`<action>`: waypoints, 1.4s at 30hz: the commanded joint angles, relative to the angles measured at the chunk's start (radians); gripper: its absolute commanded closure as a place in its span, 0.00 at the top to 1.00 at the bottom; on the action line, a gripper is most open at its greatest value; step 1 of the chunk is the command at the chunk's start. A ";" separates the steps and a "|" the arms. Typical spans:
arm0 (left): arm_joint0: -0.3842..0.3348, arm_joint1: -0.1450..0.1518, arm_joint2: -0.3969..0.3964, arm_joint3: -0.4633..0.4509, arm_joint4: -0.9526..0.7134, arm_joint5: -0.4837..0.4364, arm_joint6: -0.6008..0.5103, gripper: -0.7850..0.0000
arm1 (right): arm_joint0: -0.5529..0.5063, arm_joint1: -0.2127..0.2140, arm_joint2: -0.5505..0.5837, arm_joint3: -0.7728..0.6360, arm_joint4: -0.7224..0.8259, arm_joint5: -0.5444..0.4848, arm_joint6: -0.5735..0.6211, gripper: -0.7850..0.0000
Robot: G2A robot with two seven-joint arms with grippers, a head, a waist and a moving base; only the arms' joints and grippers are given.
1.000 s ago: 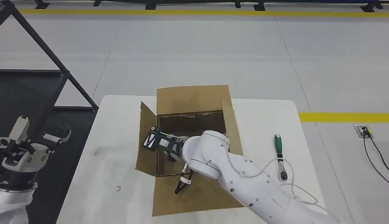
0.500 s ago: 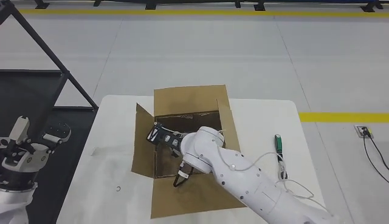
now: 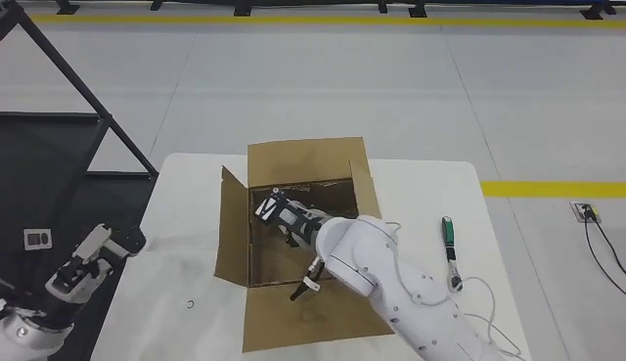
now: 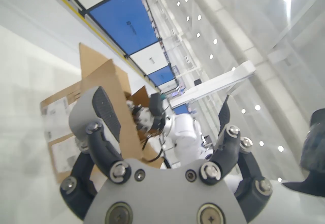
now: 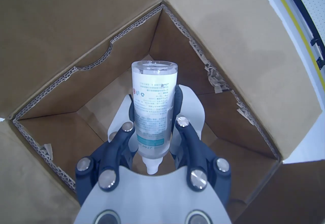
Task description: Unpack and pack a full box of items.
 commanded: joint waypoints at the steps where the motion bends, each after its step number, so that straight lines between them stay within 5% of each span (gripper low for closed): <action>1: 0.021 0.003 -0.010 0.021 0.028 -0.032 -0.050 1.00 | -0.021 0.007 0.028 -0.021 -0.003 -0.004 -0.007 0.00; 5: 0.071 0.007 -0.031 0.051 0.171 -0.122 -0.093 1.00 | -0.046 0.016 0.077 -0.048 0.006 -0.020 -0.025 0.00; 15: 0.099 0.009 -0.018 0.051 0.165 -0.080 -0.125 1.00 | -0.055 0.021 0.111 -0.050 0.018 -0.067 -0.040 0.00; 17: 0.101 0.009 -0.024 0.030 0.284 -0.093 -0.063 1.00 | -0.056 0.021 0.112 -0.047 0.019 -0.071 -0.042 0.00; 27: 0.130 0.008 0.145 0.005 0.827 -0.188 0.065 1.00 | -0.102 0.033 0.169 -0.106 -0.024 -0.039 -0.032 0.00; 42: 0.041 0.000 0.399 0.067 1.154 -0.155 0.218 1.00 | -0.291 0.072 0.347 -0.352 -0.124 0.019 -0.031 0.00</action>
